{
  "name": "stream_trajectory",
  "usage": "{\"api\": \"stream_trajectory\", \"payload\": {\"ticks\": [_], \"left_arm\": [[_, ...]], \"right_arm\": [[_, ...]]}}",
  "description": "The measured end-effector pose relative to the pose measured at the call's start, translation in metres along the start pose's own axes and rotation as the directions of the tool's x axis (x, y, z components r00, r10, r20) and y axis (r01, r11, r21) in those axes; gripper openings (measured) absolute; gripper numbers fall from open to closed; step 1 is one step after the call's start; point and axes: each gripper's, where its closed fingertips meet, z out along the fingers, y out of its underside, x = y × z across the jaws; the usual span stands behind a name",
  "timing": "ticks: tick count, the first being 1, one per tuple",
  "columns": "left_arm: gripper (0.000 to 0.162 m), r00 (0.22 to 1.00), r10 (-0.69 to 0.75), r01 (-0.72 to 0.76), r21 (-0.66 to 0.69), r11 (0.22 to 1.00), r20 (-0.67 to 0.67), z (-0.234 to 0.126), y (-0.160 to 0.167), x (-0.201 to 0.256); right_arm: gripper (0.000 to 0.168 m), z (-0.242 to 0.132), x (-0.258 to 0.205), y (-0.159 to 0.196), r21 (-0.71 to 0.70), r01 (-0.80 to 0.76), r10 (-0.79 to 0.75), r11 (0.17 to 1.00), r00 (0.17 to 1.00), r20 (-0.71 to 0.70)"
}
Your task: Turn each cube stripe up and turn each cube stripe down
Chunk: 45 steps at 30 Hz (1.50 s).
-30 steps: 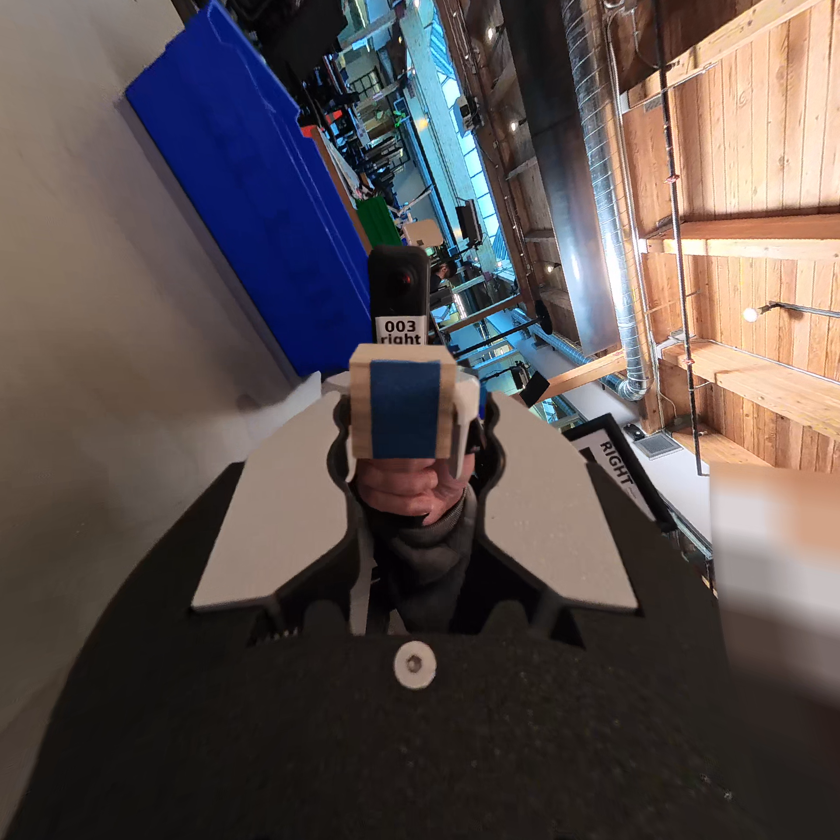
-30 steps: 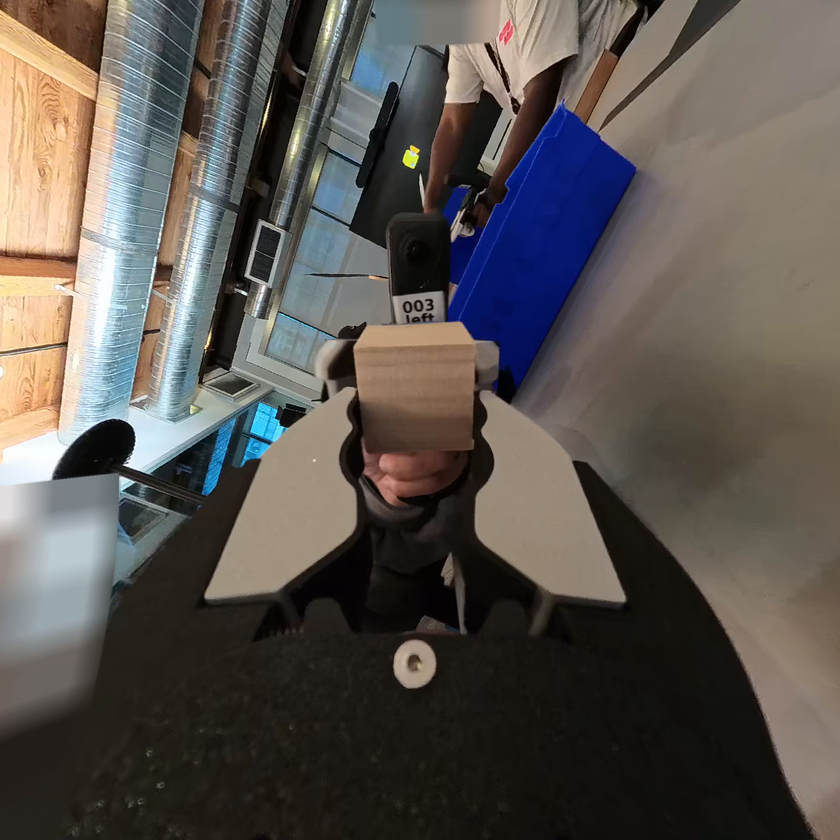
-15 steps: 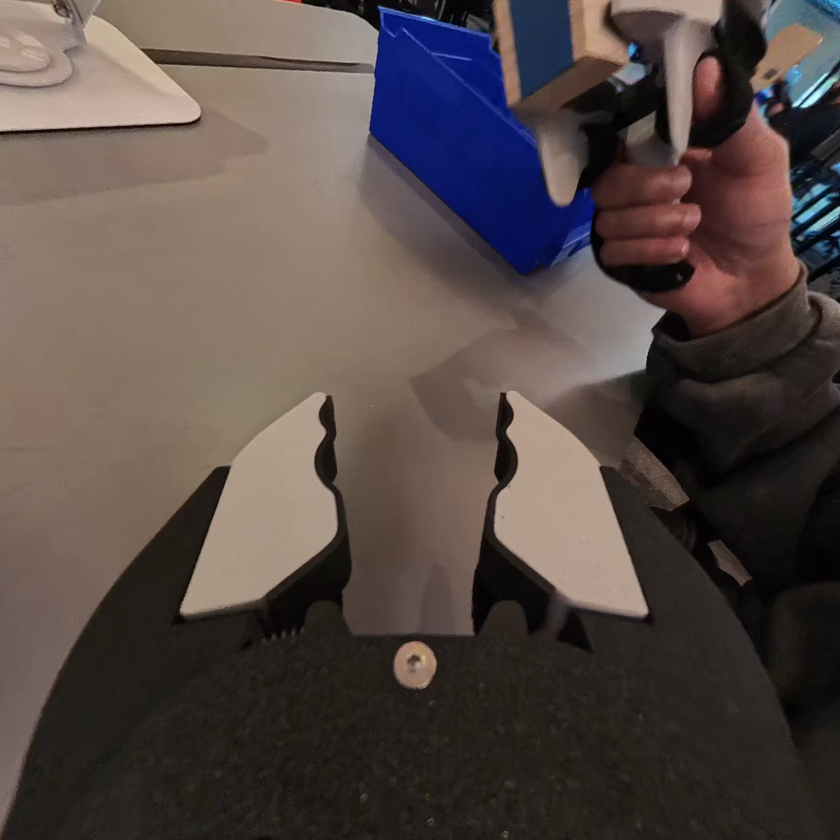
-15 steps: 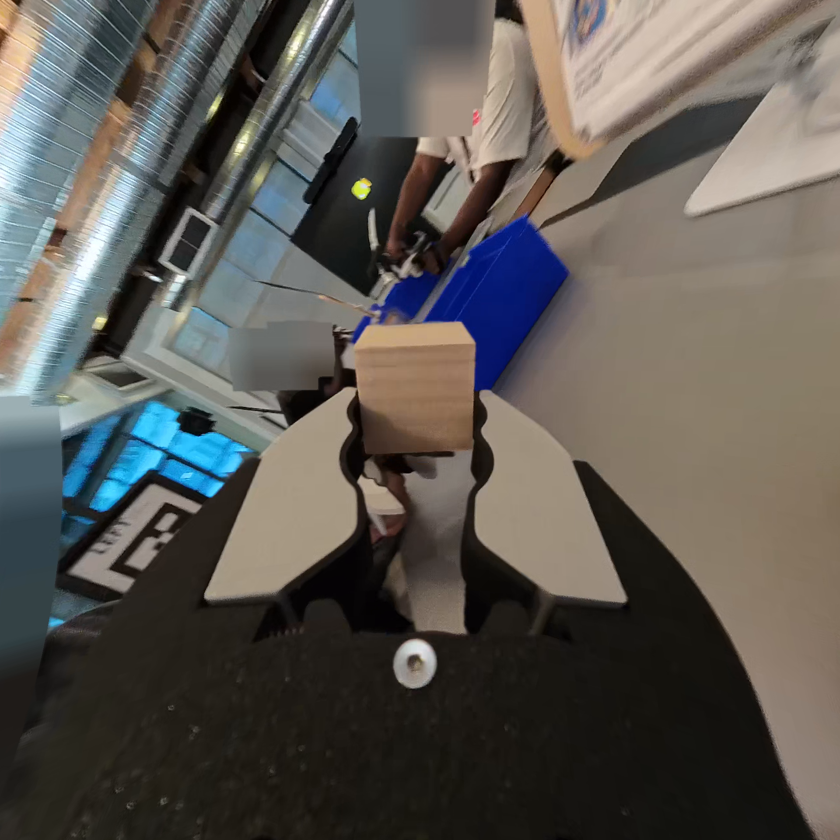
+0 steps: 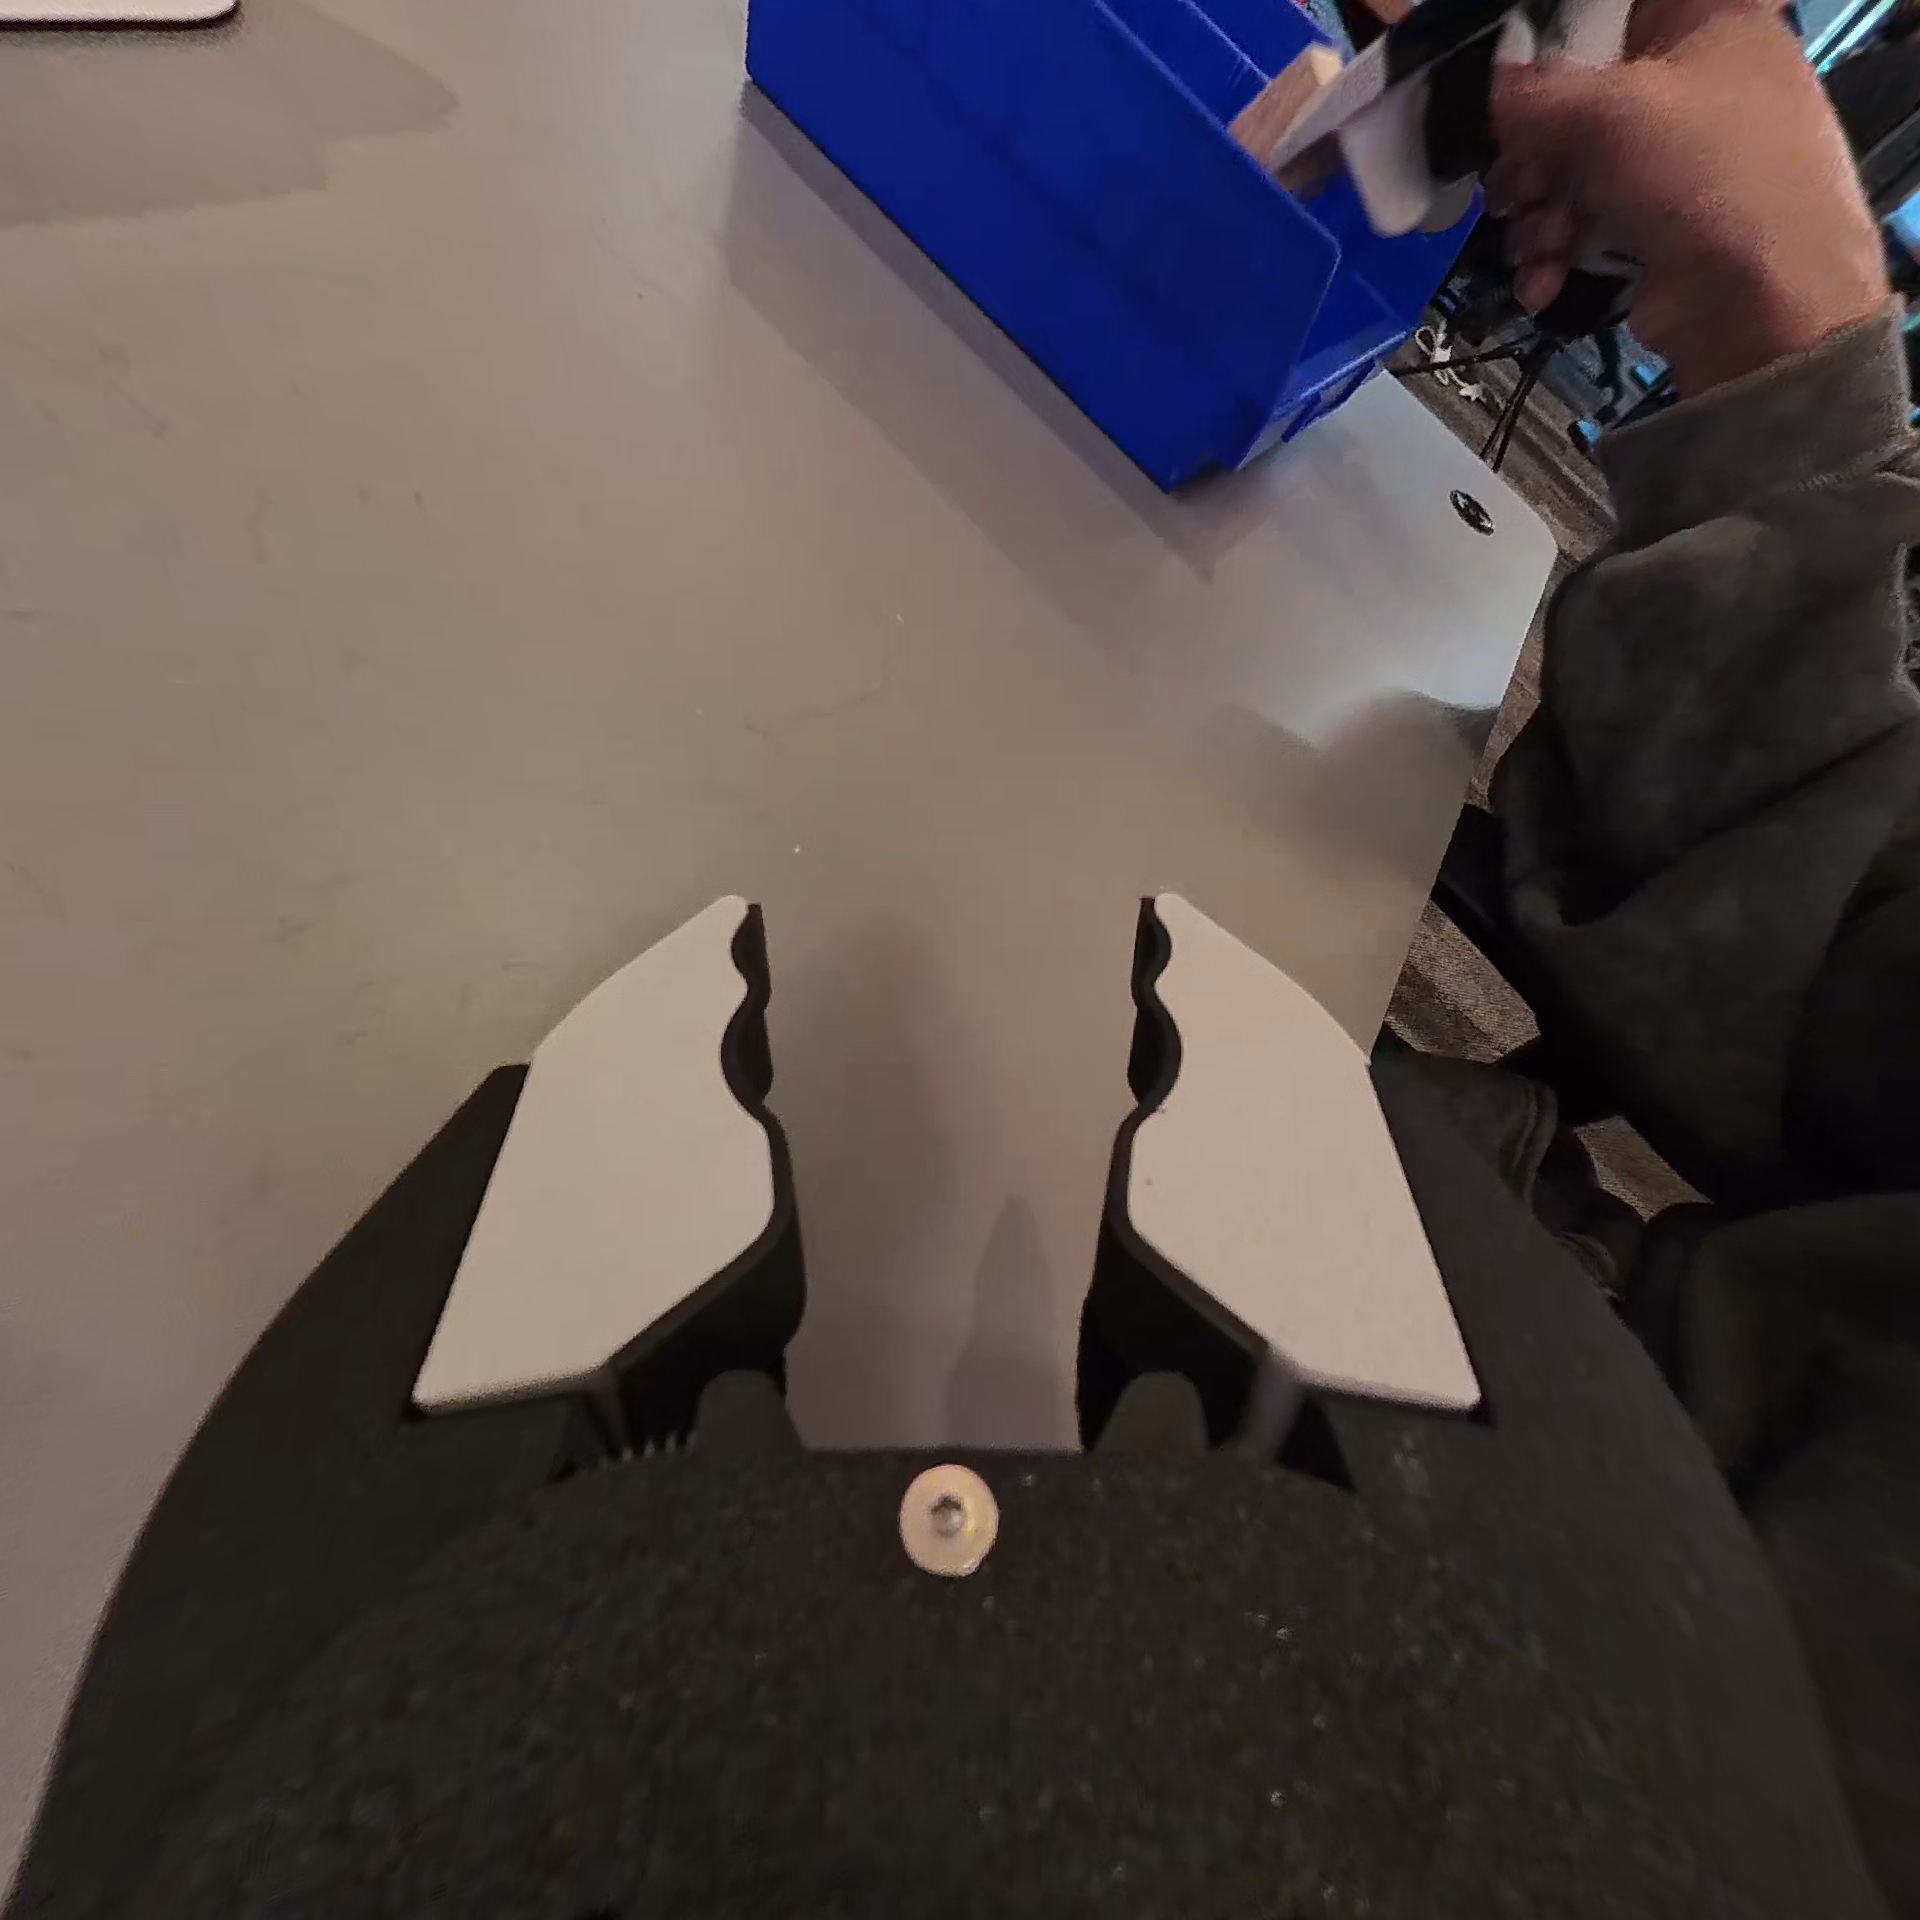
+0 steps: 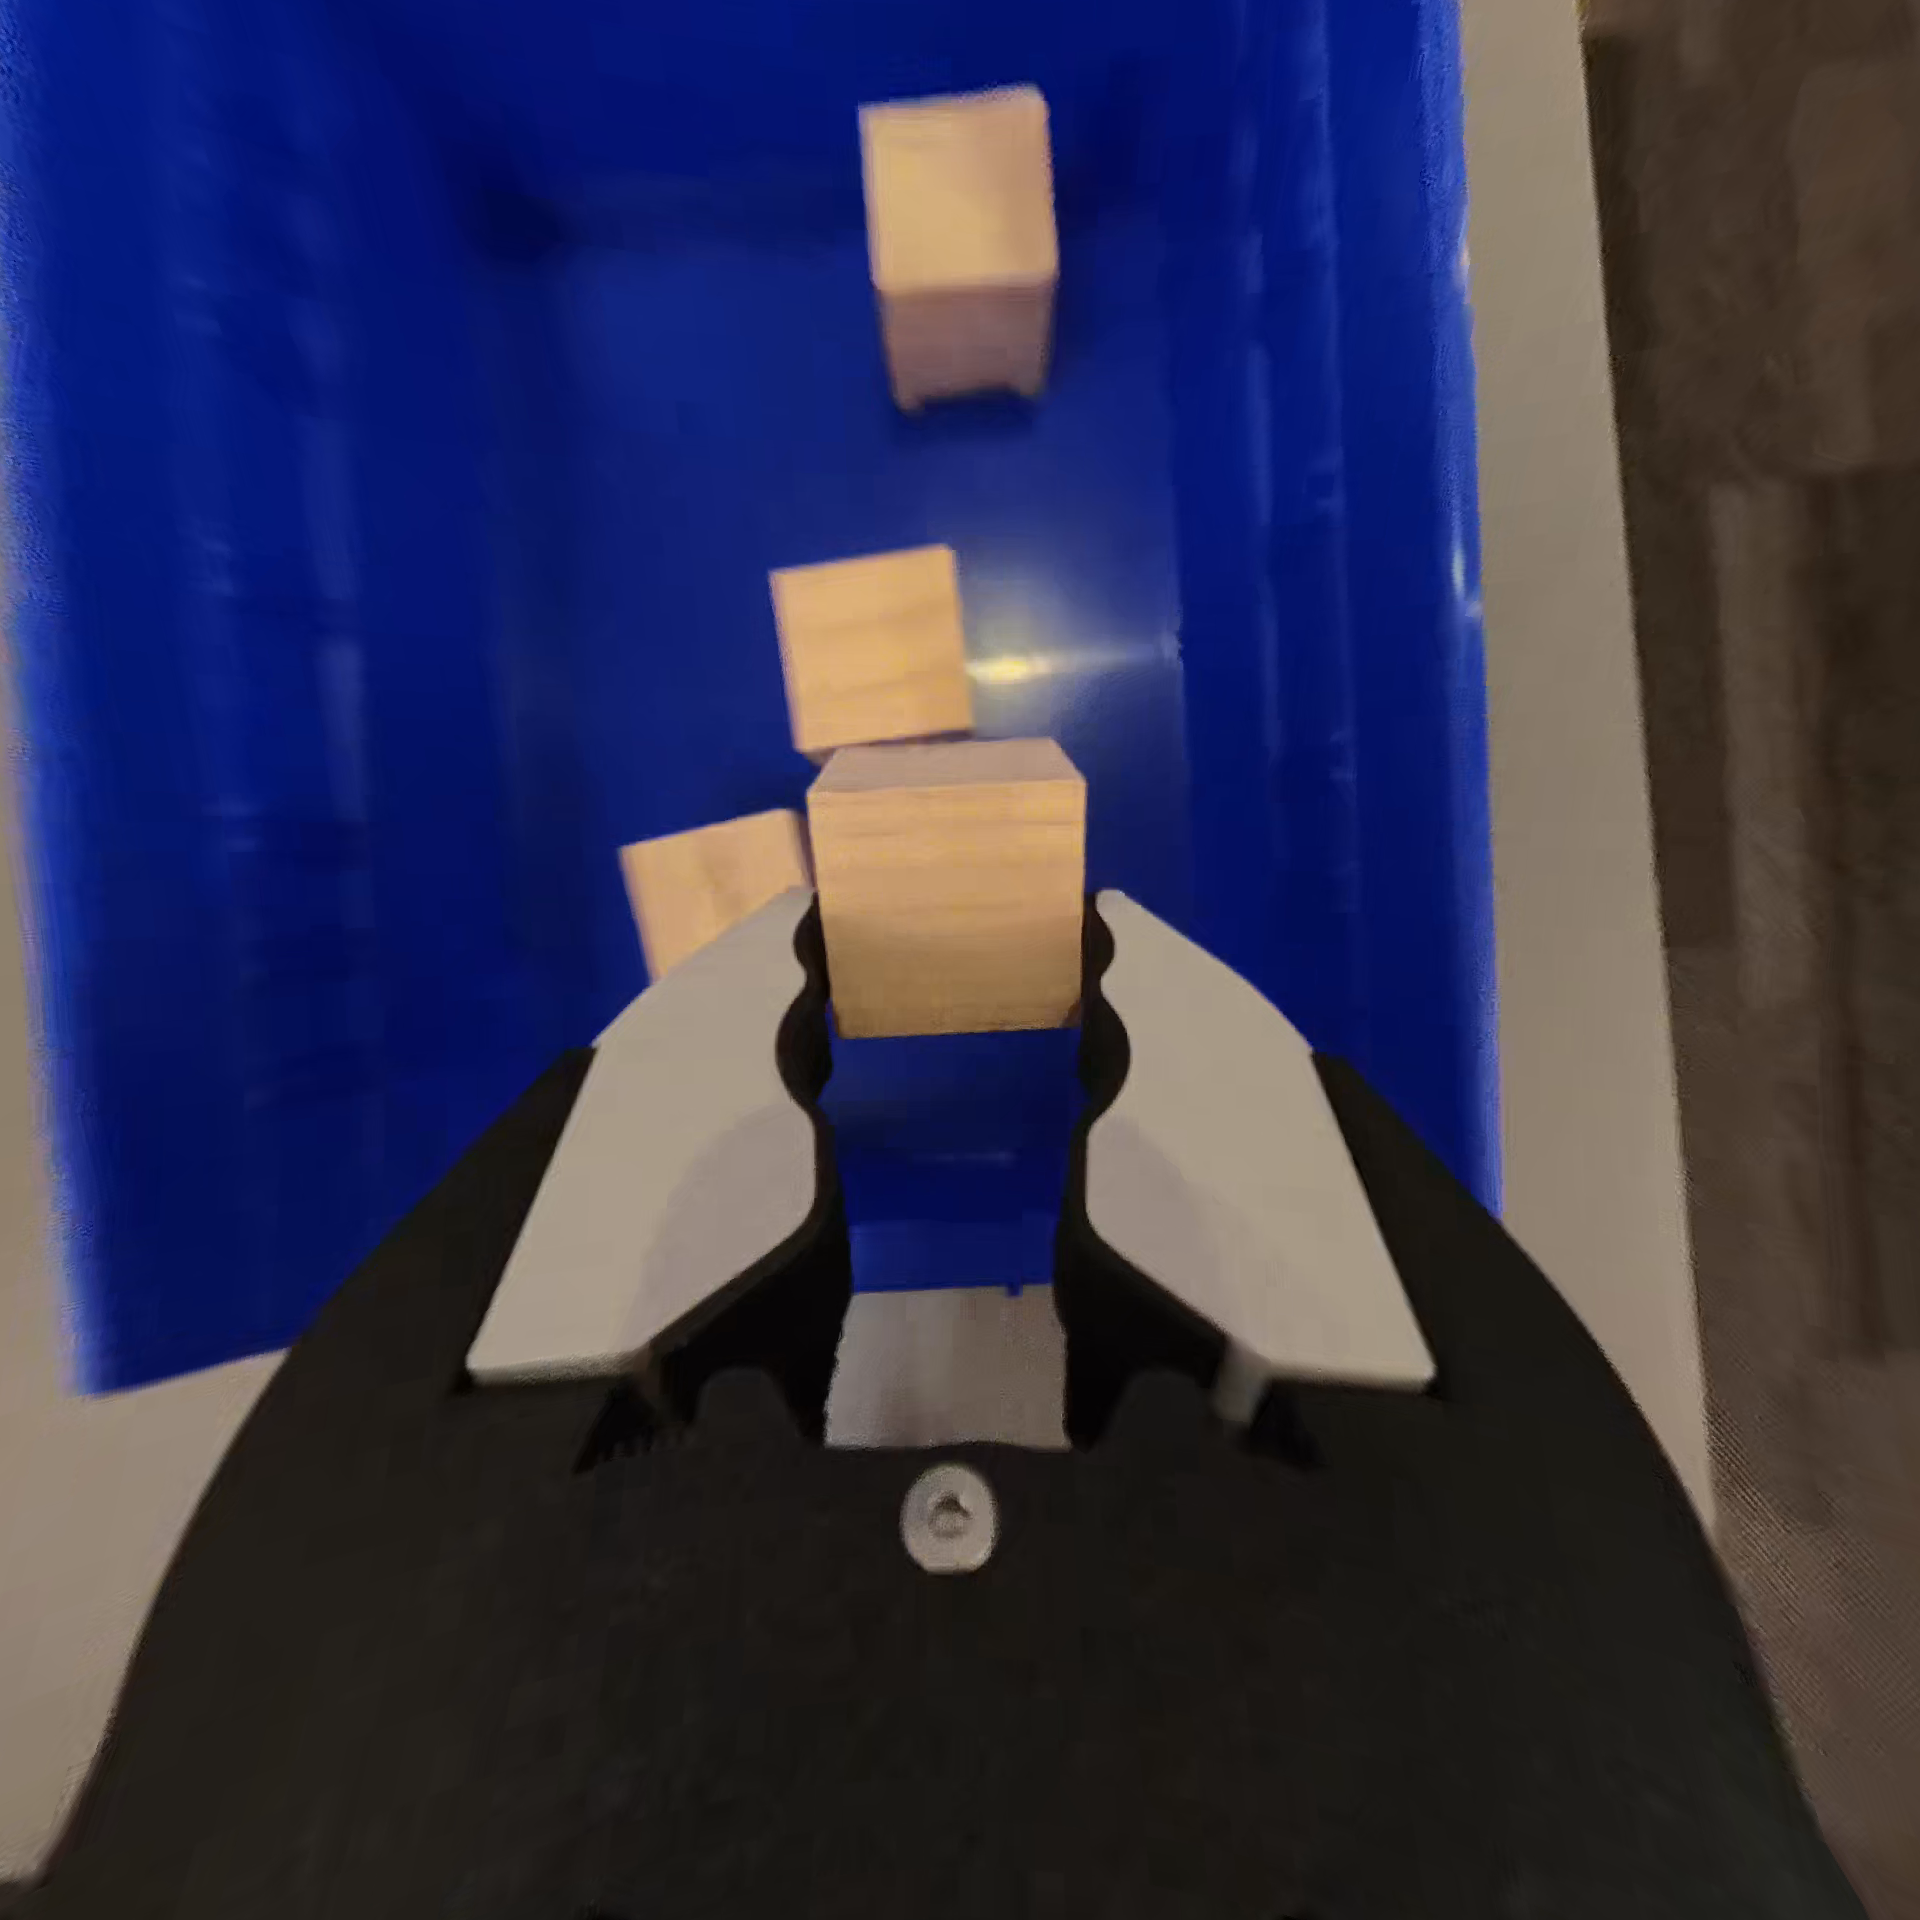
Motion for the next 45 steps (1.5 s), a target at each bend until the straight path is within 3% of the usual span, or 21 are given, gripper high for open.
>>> {"api": "stream_trajectory", "payload": {"ticks": [7,15,19,22,24,27,29,31,34,39,42,45], "left_arm": [[0.067,1.0,0.003,-0.003,-0.018,1.0,0.0,0.002,0.003,-0.001],[0.068,1.0,0.002,-0.002,-0.054,0.999,-0.004,0.005,0.009,-0.002],[0.068,1.0,0.001,-0.001,-0.06,0.998,0.002,0.006,0.01,-0.004],[0.068,1.0,0.002,-0.001,-0.052,0.999,0.015,0.004,0.009,-0.007],[0.067,1.0,0.002,-0.001,-0.046,0.999,0.027,0.003,0.008,-0.01],[0.067,0.999,0.005,-0.003,-0.043,0.999,0.047,0.003,0.008,-0.014],[0.067,0.998,0.015,-0.012,-0.048,0.999,0.066,0.003,0.009,-0.018],[0.067,0.996,0.03,-0.025,-0.053,0.998,0.089,0.004,0.01,-0.022],[0.066,0.993,0.044,-0.039,-0.051,0.998,0.112,0.002,0.009,-0.025],[0.066,0.989,0.075,-0.074,-0.014,0.997,0.127,-0.022,-0.011,-0.017],[0.067,0.952,0.059,-0.063,0.004,0.998,0.301,-0.072,-0.042,-0.05],[0.067,0.9,-0.086,0.094,0.002,0.996,0.427,-0.128,-0.063,-0.109]], "right_arm": [[0.046,0.034,0.018,0.028,-0.231,0.042,-0.08,0.972,0.984,-0.157],[0.046,0.041,0.023,0.033,-0.247,0.034,-0.07,0.968,0.988,-0.138],[0.053,-0.004,0.014,0.003,-0.064,0.068,-0.075,0.996,0.991,-0.115],[0.054,-0.069,-0.043,-0.037,0.274,0.142,-0.175,0.951,0.979,0.102],[0.054,-0.112,-0.106,-0.051,0.513,0.134,-0.321,0.848,0.9,0.295],[0.057,-0.148,-0.208,-0.035,0.728,0.014,-0.554,0.685,0.659,0.509],[0.056,-0.146,-0.266,-0.003,0.737,-0.081,-0.633,0.672,0.454,0.627],[0.058,-0.12,-0.303,0.02,0.698,-0.11,-0.618,0.708,0.382,0.687],[0.064,-0.089,-0.334,0.041,0.685,-0.087,-0.614,0.723,0.375,0.695],[0.057,-0.079,-0.34,0.053,0.74,-0.007,-0.674,0.672,0.406,0.617],[0.057,-0.076,-0.336,0.053,0.74,0.001,-0.671,0.672,0.423,0.609],[0.057,-0.075,-0.336,0.051,0.713,-0.03,-0.644,0.7,0.406,0.649]]}}
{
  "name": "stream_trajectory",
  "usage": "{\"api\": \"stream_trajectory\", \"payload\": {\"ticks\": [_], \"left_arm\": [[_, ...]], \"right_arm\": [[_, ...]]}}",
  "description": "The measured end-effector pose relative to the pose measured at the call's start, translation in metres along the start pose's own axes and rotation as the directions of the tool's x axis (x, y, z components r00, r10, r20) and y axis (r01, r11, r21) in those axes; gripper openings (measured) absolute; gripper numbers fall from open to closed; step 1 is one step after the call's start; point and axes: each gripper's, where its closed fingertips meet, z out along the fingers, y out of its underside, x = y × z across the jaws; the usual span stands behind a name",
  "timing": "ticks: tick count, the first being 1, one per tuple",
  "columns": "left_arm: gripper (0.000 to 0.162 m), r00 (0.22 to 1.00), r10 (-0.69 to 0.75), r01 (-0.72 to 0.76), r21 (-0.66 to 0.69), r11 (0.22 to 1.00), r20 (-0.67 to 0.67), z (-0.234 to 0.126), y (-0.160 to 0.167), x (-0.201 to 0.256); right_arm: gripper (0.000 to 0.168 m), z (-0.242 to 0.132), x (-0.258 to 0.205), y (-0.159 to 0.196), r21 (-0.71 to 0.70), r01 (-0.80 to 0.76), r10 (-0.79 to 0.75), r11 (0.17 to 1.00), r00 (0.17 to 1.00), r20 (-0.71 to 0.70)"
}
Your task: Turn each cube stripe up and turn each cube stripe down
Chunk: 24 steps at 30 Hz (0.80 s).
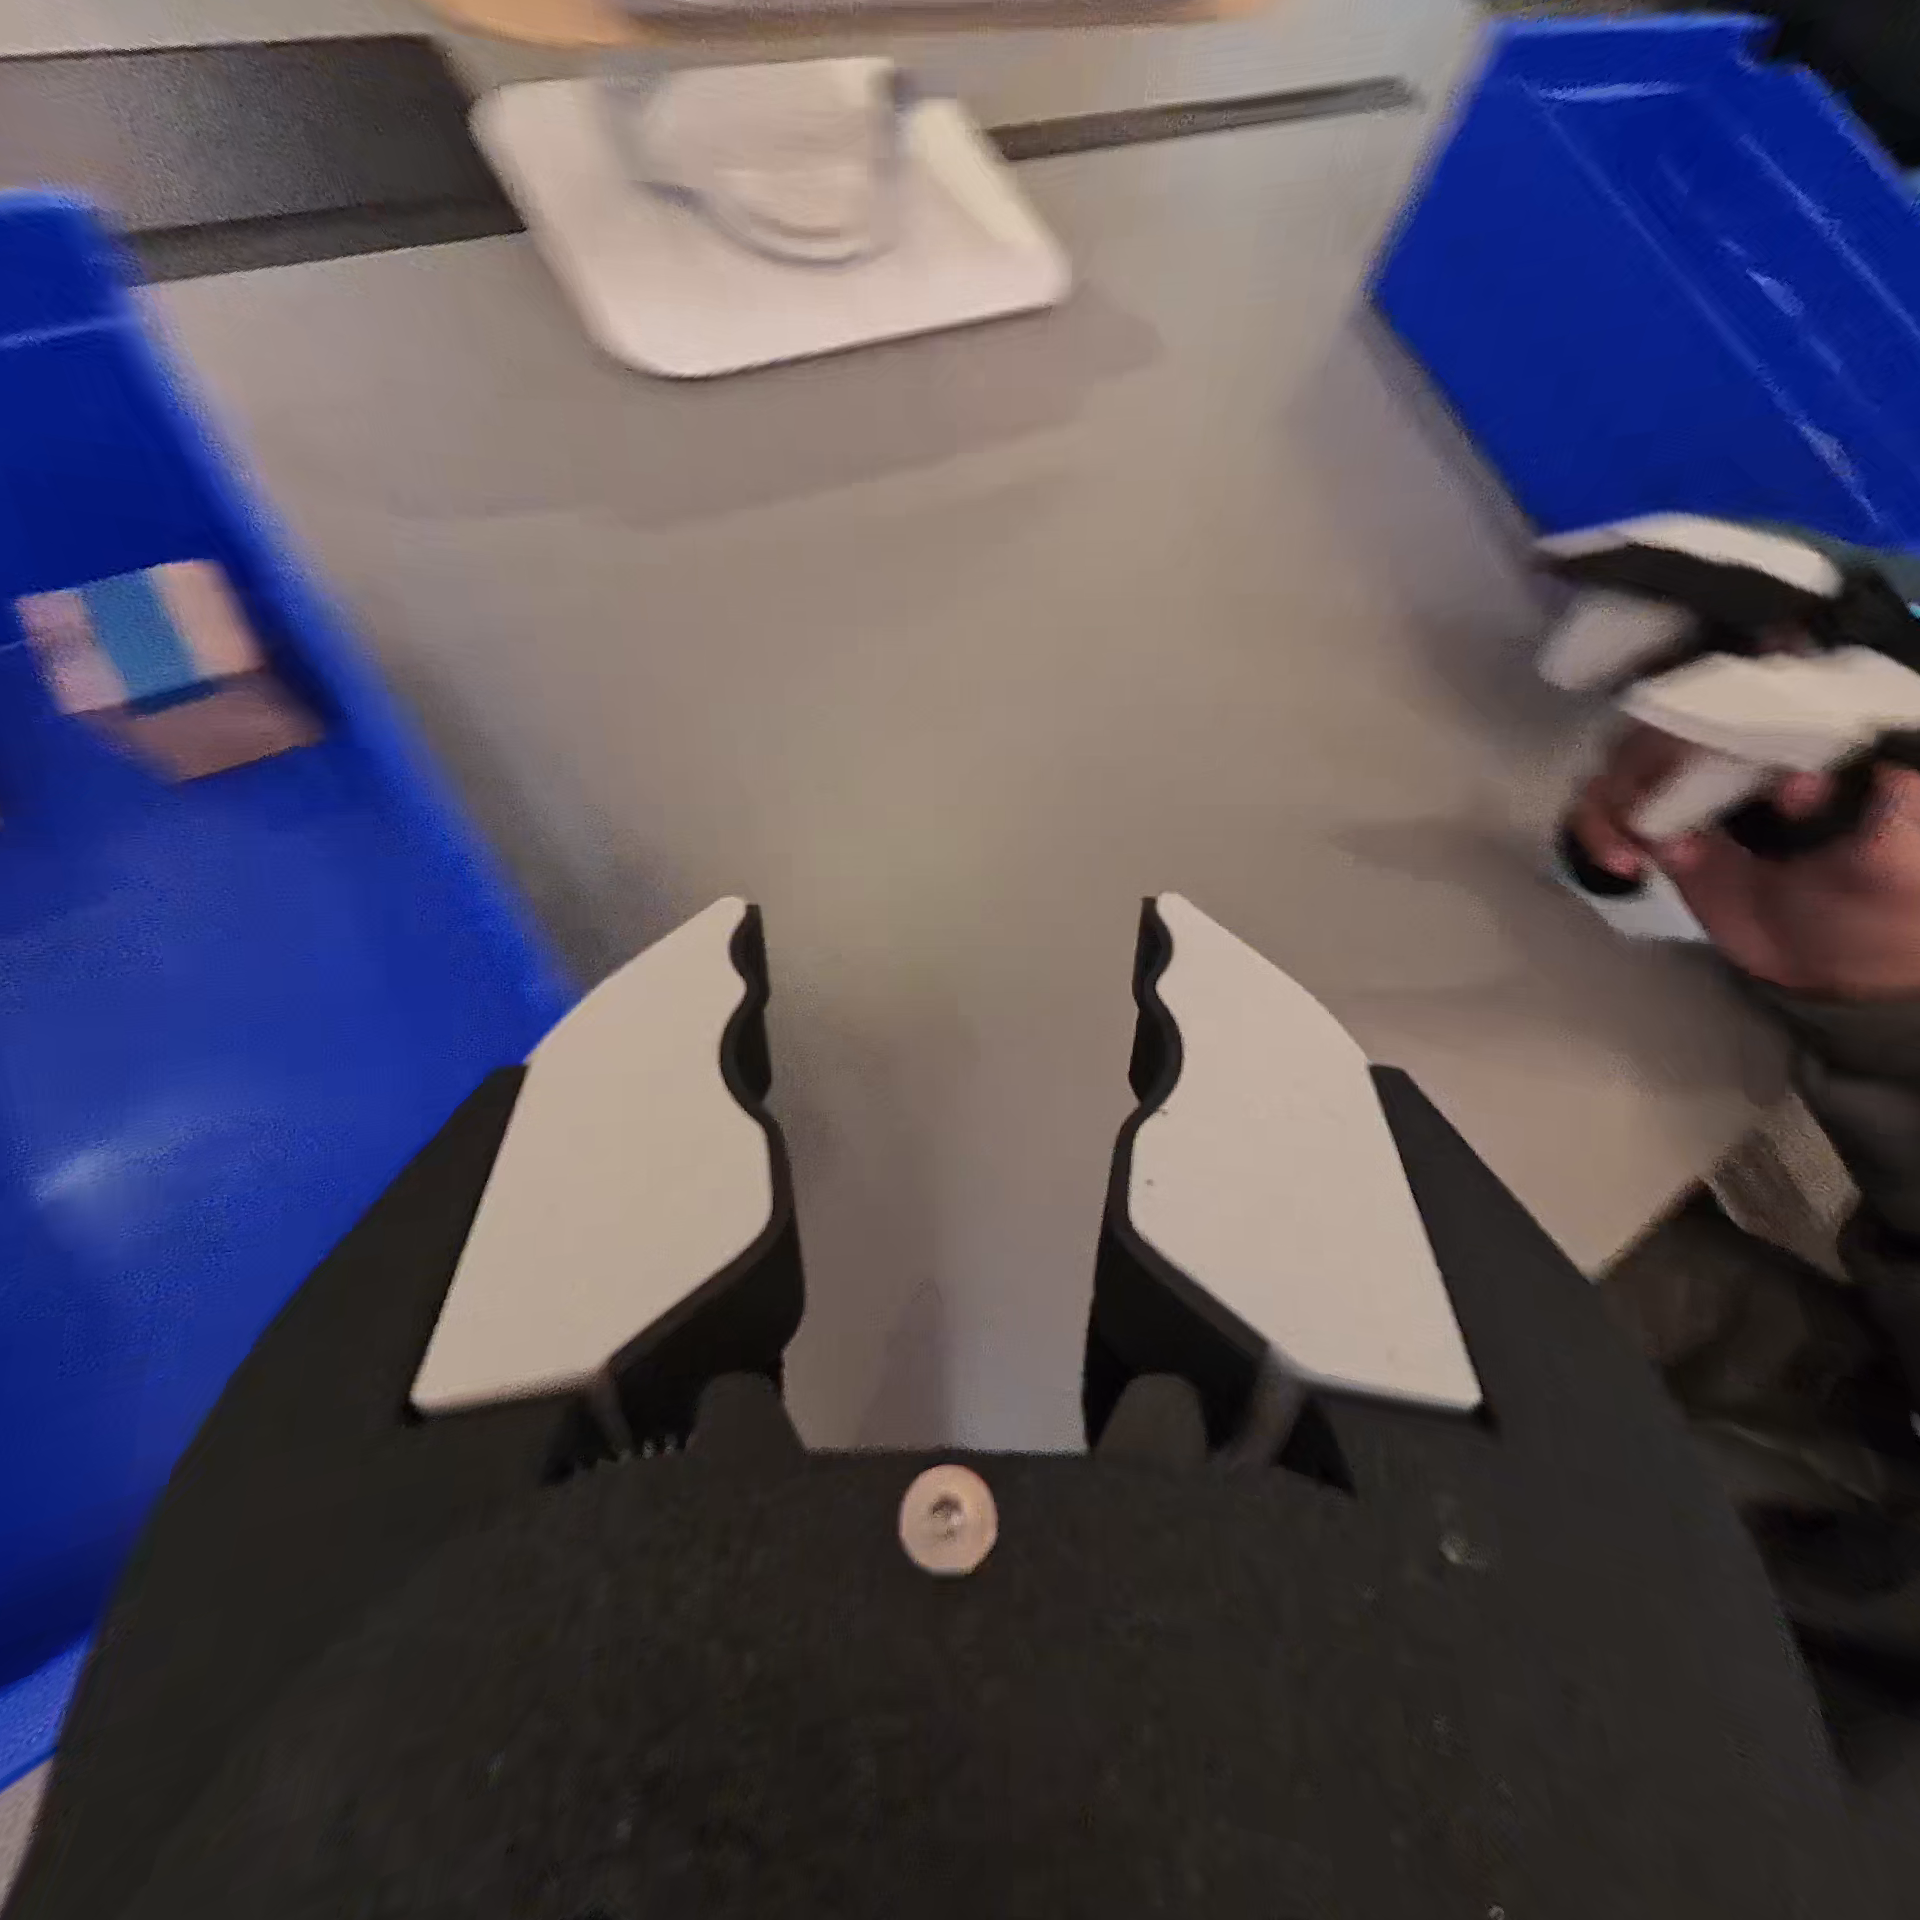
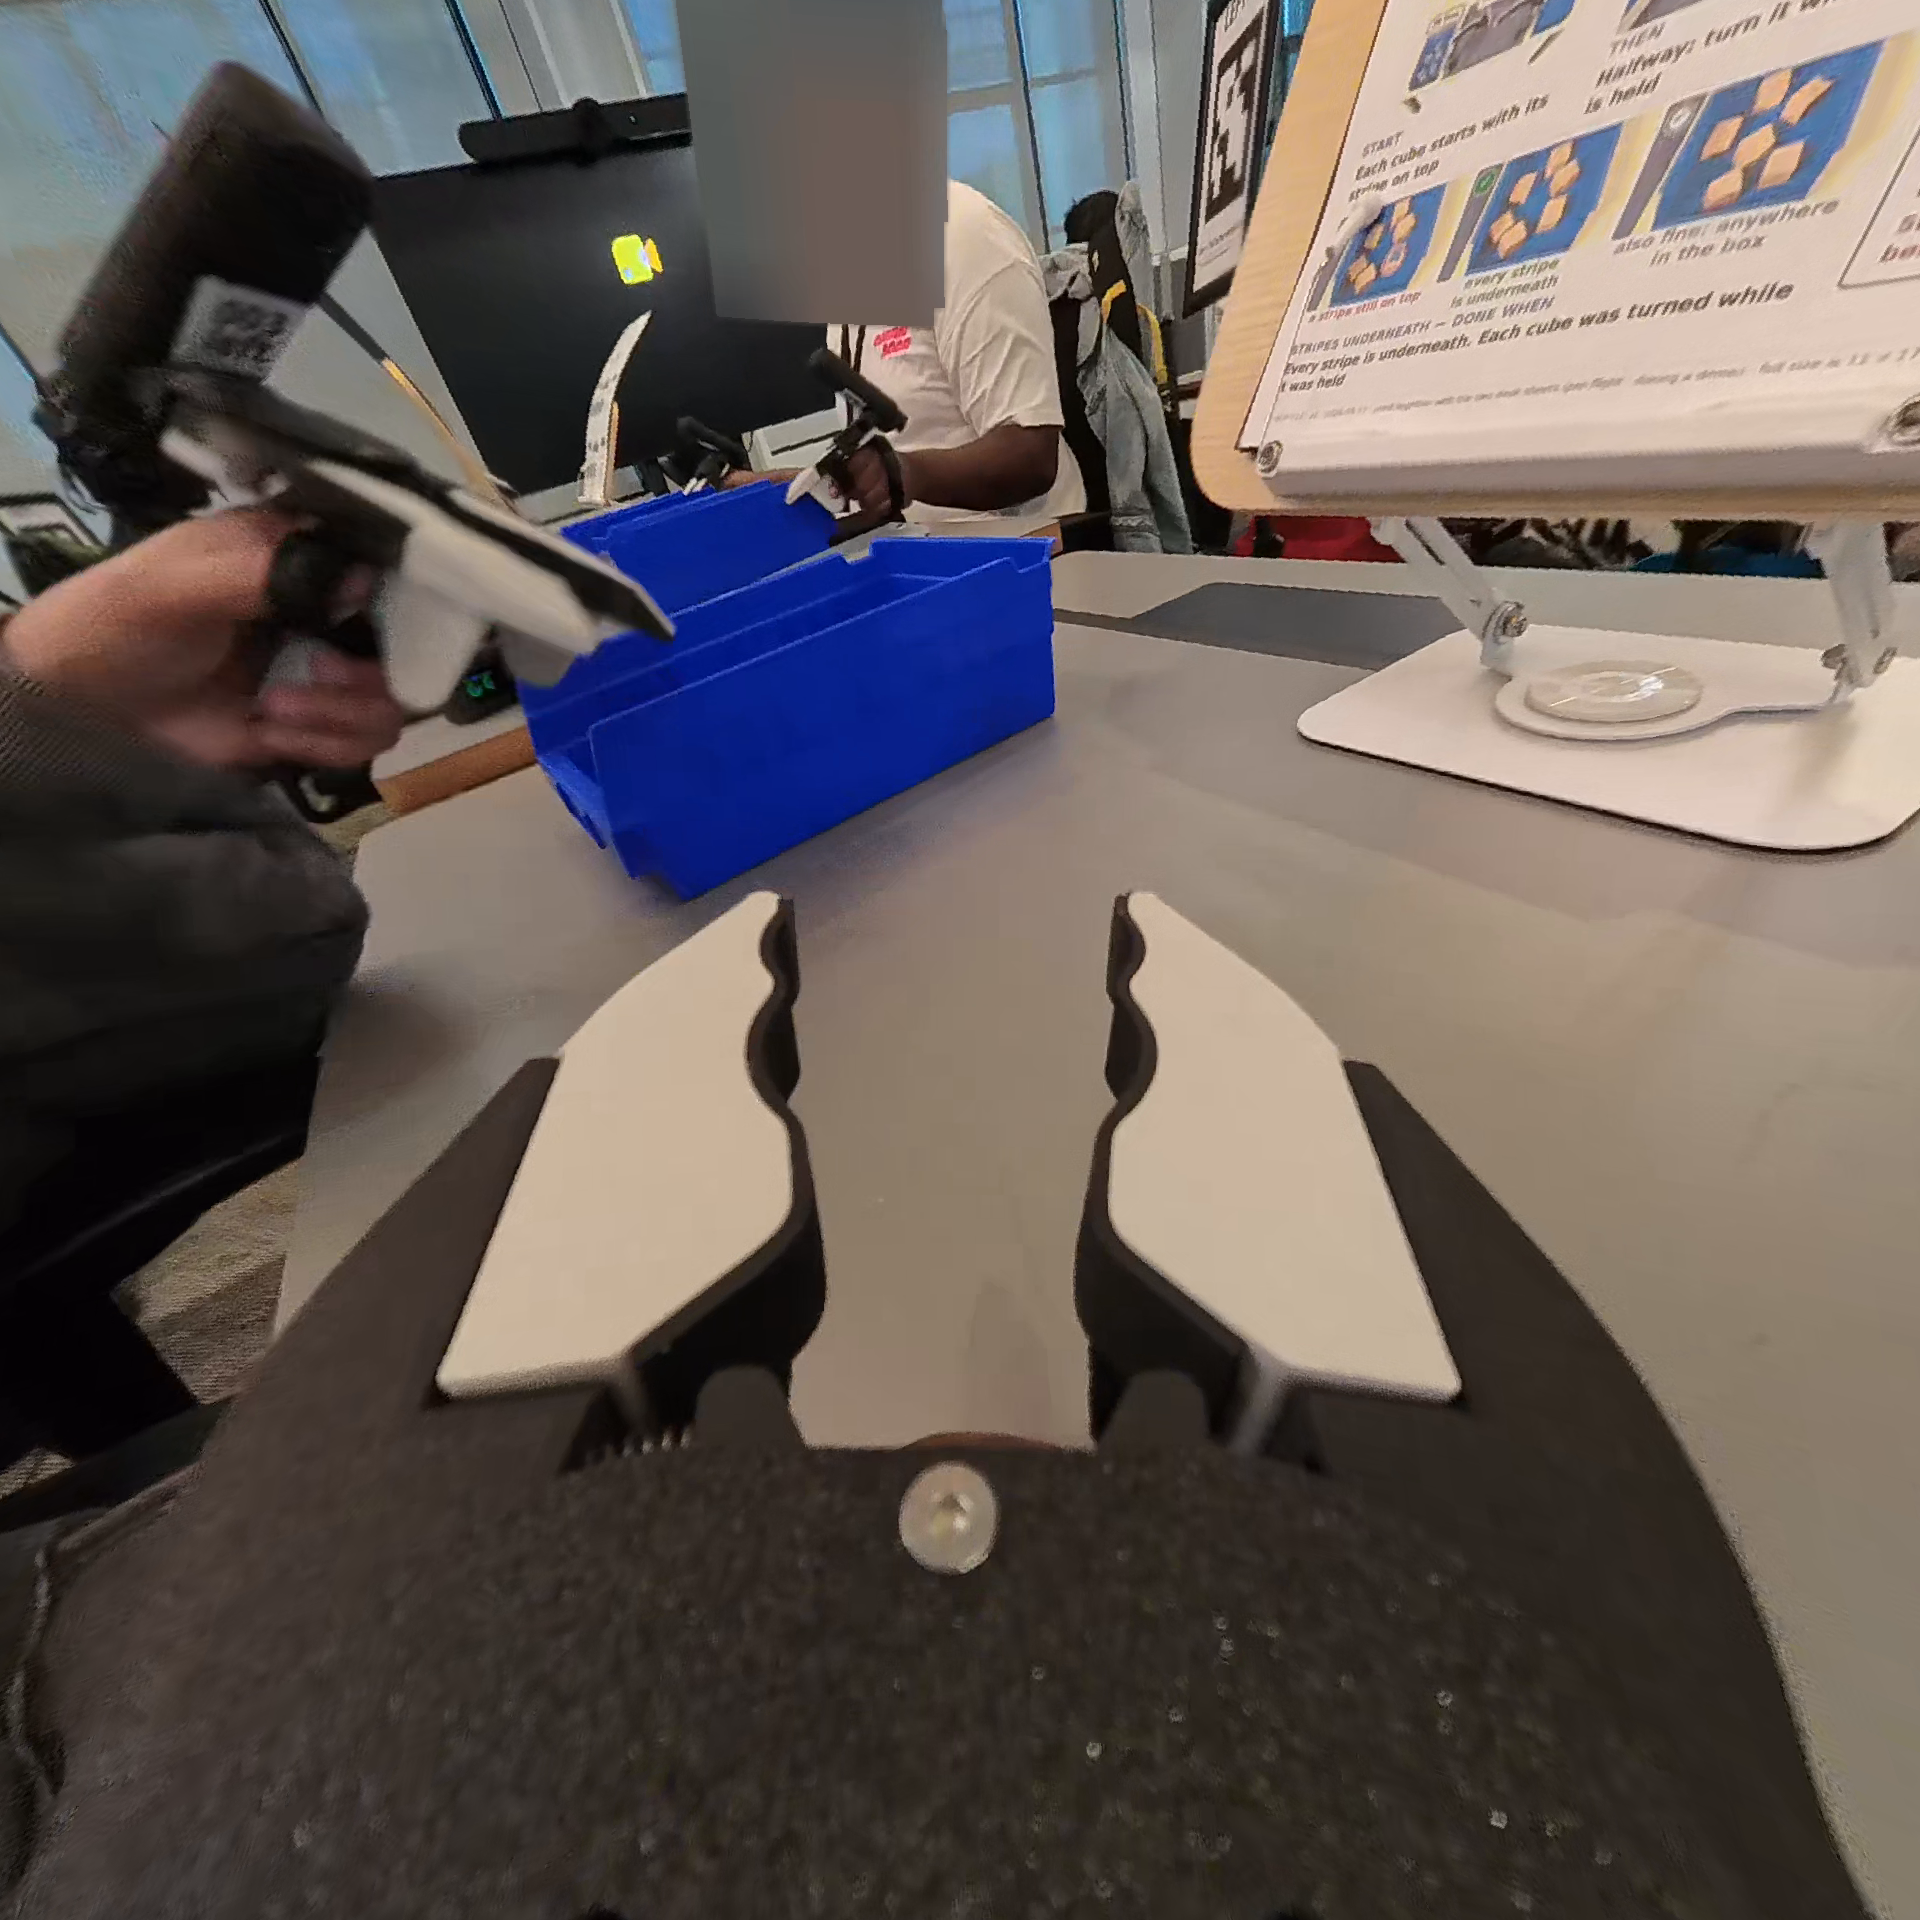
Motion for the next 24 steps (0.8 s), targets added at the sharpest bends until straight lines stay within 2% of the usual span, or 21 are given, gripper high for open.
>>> {"api": "stream_trajectory", "payload": {"ticks": [4,9,12,15,20,21,22,24], "left_arm": [[0.065,0.942,-0.106,0.149,-0.115,0.982,0.32,-0.004,-0.023,-0.131],[0.065,0.861,-0.165,0.328,-0.276,0.903,0.481,0.031,-0.022,-0.228],[0.063,0.833,-0.187,0.399,-0.334,0.854,0.52,0.054,-0.014,-0.256],[0.064,0.822,-0.129,0.404,-0.407,0.819,0.555,0.068,-0.007,-0.276],[0.064,0.798,-0.159,0.457,-0.412,0.788,0.581,0.082,-0.004,-0.301],[0.062,0.793,-0.159,0.461,-0.409,0.788,0.587,0.084,-0.004,-0.305],[0.049,0.796,-0.164,0.466,-0.417,0.781,0.582,0.086,-0.002,-0.306],[0.044,0.799,-0.184,0.481,-0.425,0.766,0.572,0.086,0.001,-0.305]], "right_arm": [[0.057,0.003,-0.001,0.006,-0.029,-0.009,0.01,1.0,1.0,0.014],[0.056,0.002,-0.005,0.012,-0.074,0.059,-0.058,0.996,0.998,0.006],[0.056,0.001,-0.005,0.013,-0.083,0.079,-0.079,0.993,0.997,0.003],[0.056,0.001,-0.004,0.016,-0.095,0.064,-0.063,0.993,0.998,0.016],[0.055,0.001,0.001,0.019,-0.108,0.043,-0.041,0.993,0.999,0.017],[0.055,0.0,0.002,0.019,-0.109,0.04,-0.039,0.993,0.999,0.014],[0.055,0.0,0.003,0.019,-0.109,0.037,-0.036,0.993,0.999,0.013],[0.055,0.0,0.005,0.019,-0.11,0.027,-0.026,0.994,1.0,0.012]]}}
